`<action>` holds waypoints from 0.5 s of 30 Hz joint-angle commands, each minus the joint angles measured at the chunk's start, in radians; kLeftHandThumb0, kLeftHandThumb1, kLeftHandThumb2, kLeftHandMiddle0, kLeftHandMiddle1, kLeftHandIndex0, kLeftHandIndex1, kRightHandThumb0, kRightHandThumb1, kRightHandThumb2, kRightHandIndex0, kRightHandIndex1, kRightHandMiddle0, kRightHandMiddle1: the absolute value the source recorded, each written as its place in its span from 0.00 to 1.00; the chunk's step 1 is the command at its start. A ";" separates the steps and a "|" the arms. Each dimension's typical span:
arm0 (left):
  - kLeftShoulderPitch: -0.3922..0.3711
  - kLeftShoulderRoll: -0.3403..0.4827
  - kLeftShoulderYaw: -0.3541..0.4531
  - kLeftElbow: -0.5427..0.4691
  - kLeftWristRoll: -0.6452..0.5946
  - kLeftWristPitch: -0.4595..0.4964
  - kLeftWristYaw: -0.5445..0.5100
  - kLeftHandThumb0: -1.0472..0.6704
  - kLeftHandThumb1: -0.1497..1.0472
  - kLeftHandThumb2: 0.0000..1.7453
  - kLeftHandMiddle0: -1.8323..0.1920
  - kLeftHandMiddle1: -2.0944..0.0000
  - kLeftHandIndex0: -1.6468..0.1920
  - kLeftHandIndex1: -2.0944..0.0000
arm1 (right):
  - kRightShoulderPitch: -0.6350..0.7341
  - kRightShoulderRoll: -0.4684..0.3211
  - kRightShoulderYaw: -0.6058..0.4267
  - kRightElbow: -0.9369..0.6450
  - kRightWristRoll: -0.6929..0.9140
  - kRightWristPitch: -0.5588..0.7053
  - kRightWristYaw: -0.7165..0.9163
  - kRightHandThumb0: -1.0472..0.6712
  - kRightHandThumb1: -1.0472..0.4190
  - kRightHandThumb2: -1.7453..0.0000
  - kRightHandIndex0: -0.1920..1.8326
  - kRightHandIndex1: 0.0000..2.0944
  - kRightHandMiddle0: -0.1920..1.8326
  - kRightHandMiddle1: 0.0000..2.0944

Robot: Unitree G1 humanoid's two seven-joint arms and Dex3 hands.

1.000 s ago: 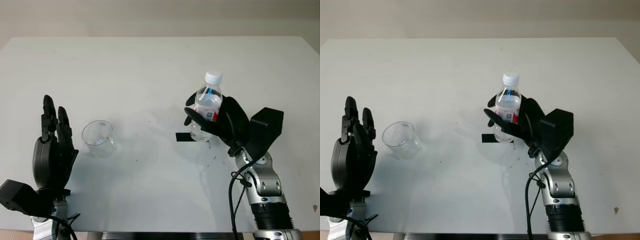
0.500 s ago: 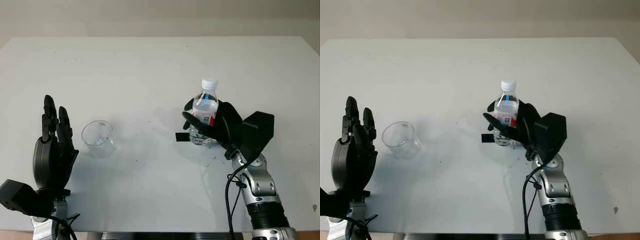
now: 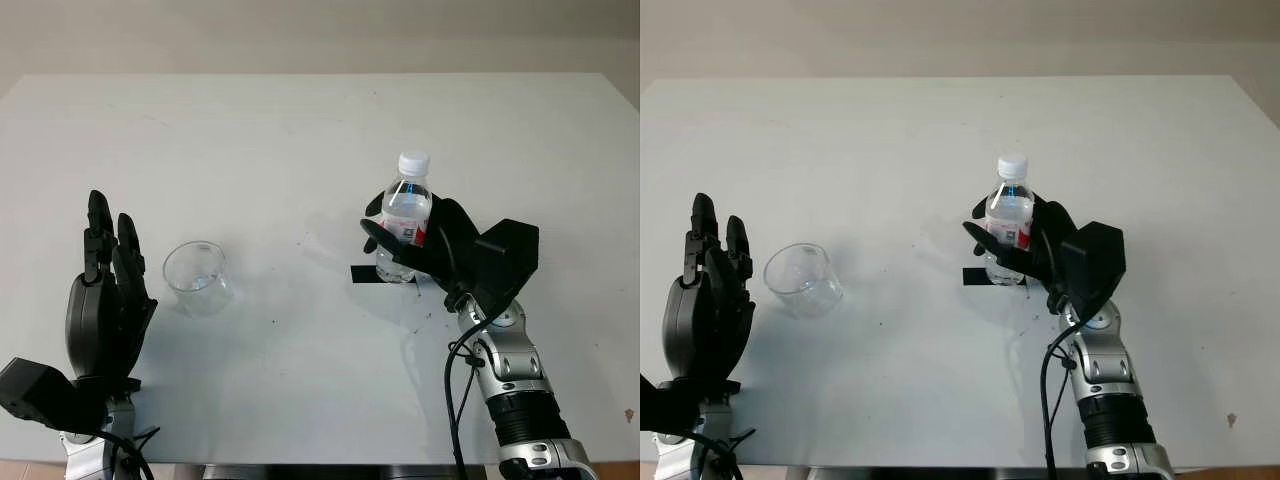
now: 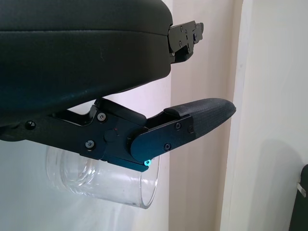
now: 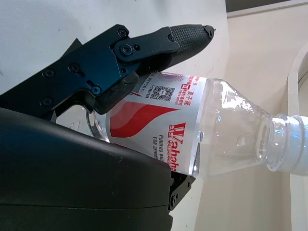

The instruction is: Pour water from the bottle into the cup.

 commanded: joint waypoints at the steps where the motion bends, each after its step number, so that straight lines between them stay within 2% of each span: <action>1: 0.026 -0.015 -0.001 0.045 -0.010 0.008 -0.008 0.21 1.00 0.43 1.00 1.00 1.00 1.00 | -0.013 -0.005 0.000 0.007 0.011 -0.009 0.022 0.30 0.00 0.78 0.43 1.00 0.25 1.00; 3: 0.024 -0.013 0.000 0.047 -0.009 0.008 -0.010 0.21 1.00 0.43 1.00 1.00 1.00 1.00 | -0.013 -0.014 0.001 0.017 0.018 -0.031 0.057 0.29 0.00 0.78 0.38 1.00 0.22 1.00; 6: 0.021 -0.011 -0.001 0.047 -0.006 0.011 -0.009 0.20 1.00 0.43 1.00 1.00 1.00 1.00 | -0.007 -0.030 0.008 0.025 0.010 -0.072 0.101 0.26 0.00 0.81 0.27 1.00 0.12 1.00; 7: 0.021 -0.012 -0.002 0.046 -0.004 0.011 -0.006 0.20 1.00 0.43 1.00 1.00 1.00 1.00 | -0.005 -0.035 0.011 0.027 0.008 -0.080 0.114 0.24 0.00 0.82 0.20 0.99 0.08 0.99; 9: 0.020 -0.014 -0.002 0.045 -0.003 0.012 -0.004 0.20 1.00 0.43 1.00 1.00 1.00 1.00 | 0.000 -0.043 0.012 0.032 0.014 -0.088 0.143 0.23 0.00 0.83 0.14 0.94 0.03 0.95; 13: 0.019 -0.011 0.000 0.048 -0.007 0.010 -0.009 0.20 1.00 0.44 1.00 1.00 1.00 1.00 | 0.010 -0.057 0.006 0.068 0.043 -0.132 0.225 0.22 0.00 0.85 0.12 0.67 0.07 0.68; 15: 0.019 -0.009 0.001 0.049 -0.008 0.011 -0.011 0.21 1.00 0.44 1.00 1.00 1.00 1.00 | 0.018 -0.074 0.014 0.070 0.030 -0.143 0.244 0.21 0.00 0.87 0.15 0.47 0.12 0.50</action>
